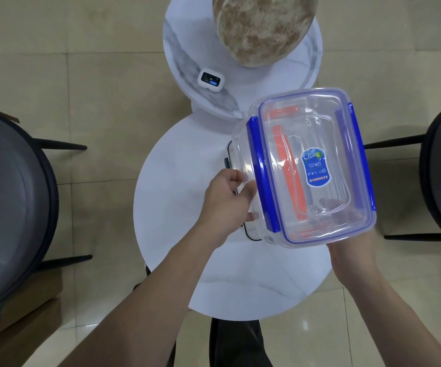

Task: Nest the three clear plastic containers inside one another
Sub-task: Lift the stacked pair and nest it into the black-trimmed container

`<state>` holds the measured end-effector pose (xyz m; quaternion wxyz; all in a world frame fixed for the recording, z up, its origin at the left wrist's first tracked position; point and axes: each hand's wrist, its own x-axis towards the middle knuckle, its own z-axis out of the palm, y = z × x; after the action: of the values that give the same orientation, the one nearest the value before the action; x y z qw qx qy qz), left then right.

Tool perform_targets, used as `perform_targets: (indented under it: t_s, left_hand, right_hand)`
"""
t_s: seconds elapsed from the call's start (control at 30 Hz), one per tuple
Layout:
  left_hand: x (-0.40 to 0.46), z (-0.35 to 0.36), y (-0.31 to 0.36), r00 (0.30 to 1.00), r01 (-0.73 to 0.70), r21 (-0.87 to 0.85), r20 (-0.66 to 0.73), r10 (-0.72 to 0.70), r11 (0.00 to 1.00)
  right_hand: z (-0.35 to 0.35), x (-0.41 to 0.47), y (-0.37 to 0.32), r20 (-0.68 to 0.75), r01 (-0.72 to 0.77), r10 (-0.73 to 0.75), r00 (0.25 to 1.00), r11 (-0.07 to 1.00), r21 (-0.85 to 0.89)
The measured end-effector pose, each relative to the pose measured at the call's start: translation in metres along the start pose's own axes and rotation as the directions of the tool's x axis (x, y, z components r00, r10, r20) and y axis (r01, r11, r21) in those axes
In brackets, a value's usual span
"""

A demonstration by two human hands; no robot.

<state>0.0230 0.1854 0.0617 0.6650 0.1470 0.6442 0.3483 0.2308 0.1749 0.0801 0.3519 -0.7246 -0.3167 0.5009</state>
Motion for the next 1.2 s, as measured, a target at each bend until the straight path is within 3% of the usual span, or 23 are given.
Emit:
perform_targets:
  t_s: [0.27,0.6,1.2]
  left_hand:
    - [0.002,-0.003,-0.003,1.000,-0.004,-0.049,0.029,0.005,0.999]
    - [0.004,-0.009,-0.002,0.999,-0.009,-0.049,0.051,0.012,0.999]
    - [0.005,-0.013,-0.005,0.998,-0.016,-0.044,0.058,0.019,0.999]
  right_hand:
    - [-0.004,0.001,0.002,0.030,0.021,-0.020,0.999,0.999,-0.040]
    - [-0.003,-0.003,-0.001,0.069,-0.066,0.057,0.996,0.987,0.147]
    - [-0.005,-0.004,0.007,0.040,-0.085,0.078,0.996,0.971,0.225]
